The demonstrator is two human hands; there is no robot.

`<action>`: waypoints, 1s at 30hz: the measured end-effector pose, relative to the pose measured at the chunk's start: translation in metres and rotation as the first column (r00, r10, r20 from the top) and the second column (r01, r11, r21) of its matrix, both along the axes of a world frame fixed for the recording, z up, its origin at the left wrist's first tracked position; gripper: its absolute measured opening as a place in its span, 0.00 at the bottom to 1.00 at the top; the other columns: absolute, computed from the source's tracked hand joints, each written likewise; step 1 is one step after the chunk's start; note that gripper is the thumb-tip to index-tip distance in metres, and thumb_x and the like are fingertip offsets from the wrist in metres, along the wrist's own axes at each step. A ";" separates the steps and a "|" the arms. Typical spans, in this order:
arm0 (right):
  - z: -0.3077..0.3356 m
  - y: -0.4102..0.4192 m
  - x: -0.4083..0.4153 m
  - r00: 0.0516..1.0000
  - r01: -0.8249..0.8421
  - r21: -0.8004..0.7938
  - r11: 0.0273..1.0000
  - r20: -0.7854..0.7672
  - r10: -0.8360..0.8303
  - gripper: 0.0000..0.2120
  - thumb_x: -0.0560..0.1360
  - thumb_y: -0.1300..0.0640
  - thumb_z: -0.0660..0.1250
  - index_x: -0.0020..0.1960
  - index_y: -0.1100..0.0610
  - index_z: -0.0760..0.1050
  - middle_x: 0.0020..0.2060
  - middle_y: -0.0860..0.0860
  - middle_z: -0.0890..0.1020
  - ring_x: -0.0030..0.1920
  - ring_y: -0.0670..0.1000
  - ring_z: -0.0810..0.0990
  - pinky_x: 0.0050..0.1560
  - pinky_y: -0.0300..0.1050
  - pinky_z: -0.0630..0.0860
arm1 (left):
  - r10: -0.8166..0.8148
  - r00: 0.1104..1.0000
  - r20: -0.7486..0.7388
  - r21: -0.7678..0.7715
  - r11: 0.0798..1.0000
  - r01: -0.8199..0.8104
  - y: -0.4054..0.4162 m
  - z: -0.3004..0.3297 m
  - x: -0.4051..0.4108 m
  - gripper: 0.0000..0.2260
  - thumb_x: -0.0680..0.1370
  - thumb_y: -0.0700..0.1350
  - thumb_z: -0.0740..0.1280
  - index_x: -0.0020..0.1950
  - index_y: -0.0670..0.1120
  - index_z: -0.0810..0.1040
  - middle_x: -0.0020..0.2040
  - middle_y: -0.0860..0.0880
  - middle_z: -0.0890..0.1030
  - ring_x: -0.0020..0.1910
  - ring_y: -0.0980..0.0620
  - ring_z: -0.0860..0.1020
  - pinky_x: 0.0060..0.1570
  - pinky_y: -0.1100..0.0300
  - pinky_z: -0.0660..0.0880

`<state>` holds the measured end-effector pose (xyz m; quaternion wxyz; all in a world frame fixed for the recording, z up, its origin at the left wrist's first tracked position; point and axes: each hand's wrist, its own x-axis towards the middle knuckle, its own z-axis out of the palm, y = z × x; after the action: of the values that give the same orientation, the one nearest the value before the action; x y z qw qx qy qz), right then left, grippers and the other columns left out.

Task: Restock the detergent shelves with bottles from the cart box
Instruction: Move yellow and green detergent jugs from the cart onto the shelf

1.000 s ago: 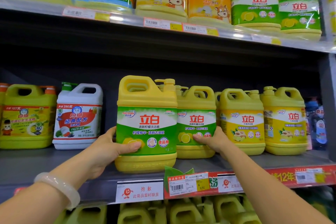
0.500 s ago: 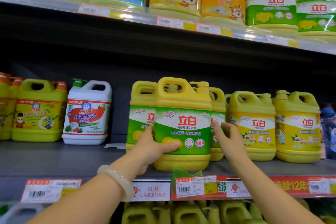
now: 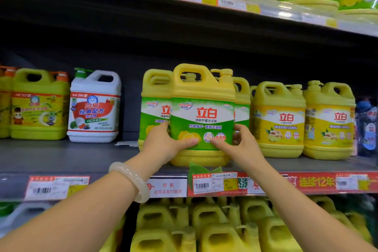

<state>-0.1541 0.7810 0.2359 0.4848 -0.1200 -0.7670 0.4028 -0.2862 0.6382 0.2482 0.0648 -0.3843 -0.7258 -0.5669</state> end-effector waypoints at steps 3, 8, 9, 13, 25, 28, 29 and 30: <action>0.000 -0.002 0.001 1.000 -0.004 -0.002 1.000 0.006 0.004 0.27 0.68 0.52 0.75 0.59 0.49 0.63 0.46 0.41 0.74 0.46 0.39 0.75 0.40 0.33 0.72 | 0.068 0.996 -0.048 -0.039 0.997 -0.070 -0.002 -0.001 0.000 0.38 0.61 0.59 0.79 0.65 0.44 0.73 0.61 0.48 0.78 0.60 0.47 0.76 0.59 0.48 0.74; -0.001 -0.005 0.001 1.000 -0.004 0.004 1.000 0.009 0.004 0.27 0.67 0.50 0.75 0.58 0.48 0.62 0.46 0.40 0.75 0.46 0.39 0.75 0.44 0.34 0.73 | 0.054 0.996 -0.077 -0.064 0.996 -0.059 -0.006 -0.004 -0.001 0.34 0.62 0.55 0.79 0.63 0.43 0.74 0.59 0.47 0.79 0.57 0.47 0.77 0.58 0.48 0.75; -0.002 -0.005 0.002 1.000 -0.003 0.011 1.000 0.010 0.003 0.27 0.67 0.50 0.75 0.58 0.48 0.62 0.46 0.40 0.74 0.46 0.39 0.75 0.44 0.34 0.73 | 0.062 0.994 -0.088 -0.059 0.996 -0.067 -0.007 -0.005 0.001 0.34 0.63 0.56 0.78 0.64 0.43 0.74 0.60 0.47 0.79 0.57 0.47 0.77 0.59 0.47 0.75; -0.004 -0.001 0.000 1.000 -0.001 0.031 1.000 0.022 0.000 0.29 0.67 0.47 0.75 0.60 0.48 0.63 0.50 0.43 0.76 0.50 0.40 0.76 0.51 0.40 0.76 | 0.063 0.993 -0.098 -0.039 0.997 -0.067 -0.006 -0.012 0.006 0.33 0.66 0.56 0.76 0.66 0.44 0.71 0.61 0.48 0.78 0.58 0.48 0.76 0.59 0.49 0.75; -0.011 -0.039 0.013 0.934 0.358 0.457 0.814 -0.182 -0.308 0.29 0.70 0.46 0.72 0.64 0.62 0.70 0.58 0.57 0.74 0.60 0.56 0.72 0.61 0.50 0.70 | 0.150 0.829 -0.538 -0.098 0.966 -0.239 -0.045 -0.028 0.035 0.36 0.73 0.53 0.70 0.75 0.43 0.58 0.72 0.46 0.62 0.72 0.48 0.61 0.71 0.57 0.58; -0.024 -0.096 0.008 0.981 0.177 0.713 0.679 -0.069 -0.183 0.19 0.70 0.48 0.65 0.53 0.62 0.77 0.50 0.58 0.78 0.52 0.60 0.77 0.53 0.46 0.70 | 0.148 0.617 -0.773 -0.088 0.938 -0.336 -0.098 -0.052 0.028 0.30 0.69 0.48 0.73 0.68 0.40 0.69 0.67 0.41 0.72 0.65 0.42 0.71 0.65 0.51 0.70; -0.030 -0.121 0.003 0.983 0.027 0.765 0.643 0.097 -0.157 0.19 0.70 0.48 0.65 0.54 0.61 0.77 0.51 0.58 0.77 0.53 0.61 0.77 0.55 0.47 0.69 | 0.136 0.557 -0.819 -0.116 0.912 -0.394 -0.120 -0.063 0.021 0.31 0.64 0.47 0.75 0.64 0.39 0.72 0.61 0.40 0.76 0.60 0.41 0.76 0.59 0.50 0.75; -0.037 -0.149 -0.004 0.949 -0.130 0.783 0.608 0.276 -0.153 0.21 0.72 0.48 0.65 0.59 0.60 0.75 0.55 0.58 0.76 0.57 0.61 0.74 0.59 0.49 0.68 | 0.119 0.514 -0.849 -0.151 0.878 -0.453 -0.145 -0.074 0.014 0.33 0.59 0.47 0.78 0.60 0.39 0.73 0.57 0.39 0.79 0.55 0.40 0.78 0.54 0.50 0.77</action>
<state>-0.1578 0.6322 0.1987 0.3610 0.0397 -0.9317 -0.0066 -0.2724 0.4937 0.1741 0.4174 -0.4793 -0.7547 -0.1629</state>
